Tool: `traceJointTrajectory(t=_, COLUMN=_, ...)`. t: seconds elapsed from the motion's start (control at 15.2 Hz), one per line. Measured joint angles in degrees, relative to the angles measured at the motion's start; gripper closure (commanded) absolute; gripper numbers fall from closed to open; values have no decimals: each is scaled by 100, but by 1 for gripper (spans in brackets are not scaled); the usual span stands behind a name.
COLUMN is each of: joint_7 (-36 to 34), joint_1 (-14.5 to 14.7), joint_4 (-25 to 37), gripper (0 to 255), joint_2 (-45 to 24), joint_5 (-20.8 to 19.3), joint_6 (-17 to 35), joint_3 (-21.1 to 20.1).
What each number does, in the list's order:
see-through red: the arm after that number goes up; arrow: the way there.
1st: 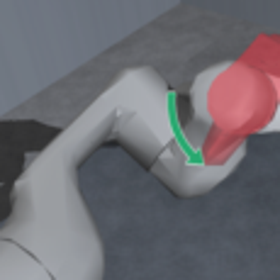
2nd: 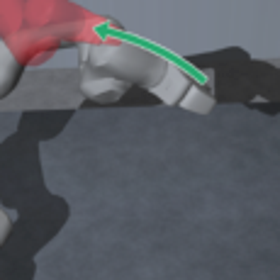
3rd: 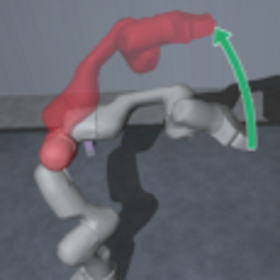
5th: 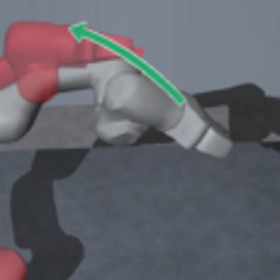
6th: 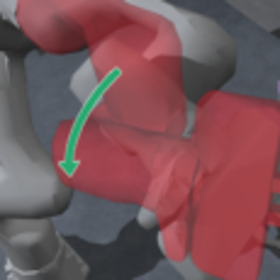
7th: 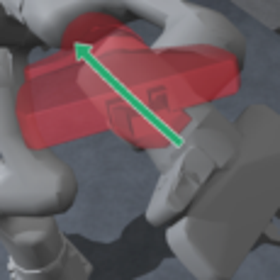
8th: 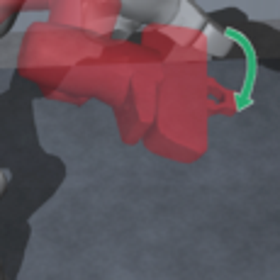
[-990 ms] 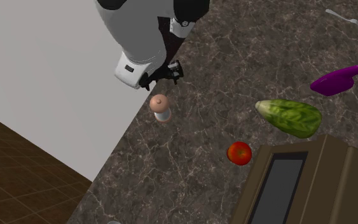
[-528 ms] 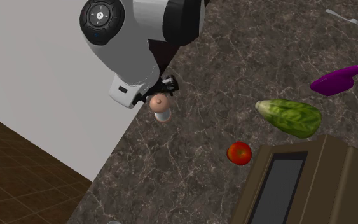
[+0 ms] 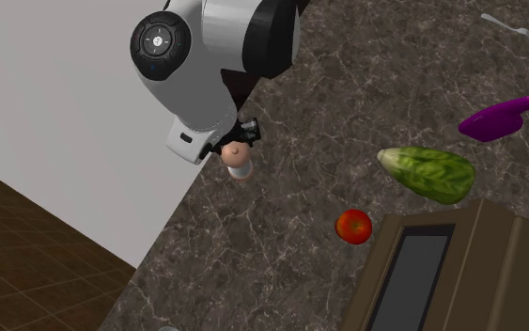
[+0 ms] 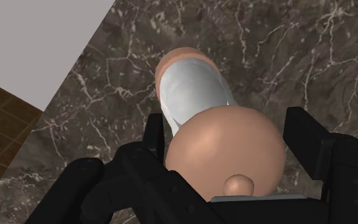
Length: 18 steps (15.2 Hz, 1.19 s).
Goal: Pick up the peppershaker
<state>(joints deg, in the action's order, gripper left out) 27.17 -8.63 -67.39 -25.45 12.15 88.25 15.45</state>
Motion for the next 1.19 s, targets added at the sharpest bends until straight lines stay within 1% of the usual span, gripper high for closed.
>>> traceJointTrajectory(t=0.53, joint_7=-3, joint_1=-7, joint_4=58, gripper=255, joint_2=-22, joint_5=5, joint_6=-43, joint_3=-1)
traceJointTrajectory(t=0.66, joint_7=-16, joint_1=-30, joint_4=238, gripper=255, joint_2=-65, joint_5=14, joint_6=-185, joint_3=-2)
traceJointTrajectory(t=0.92, joint_7=-50, joint_1=-109, joint_4=793, gripper=255, joint_2=-221, joint_5=53, joint_6=-583, joint_3=-8)
traceJointTrajectory(t=1.19, joint_7=-100, joint_1=-208, joint_4=1455, gripper=255, joint_2=-433, joint_5=110, joint_6=-1028, joint_3=-23)
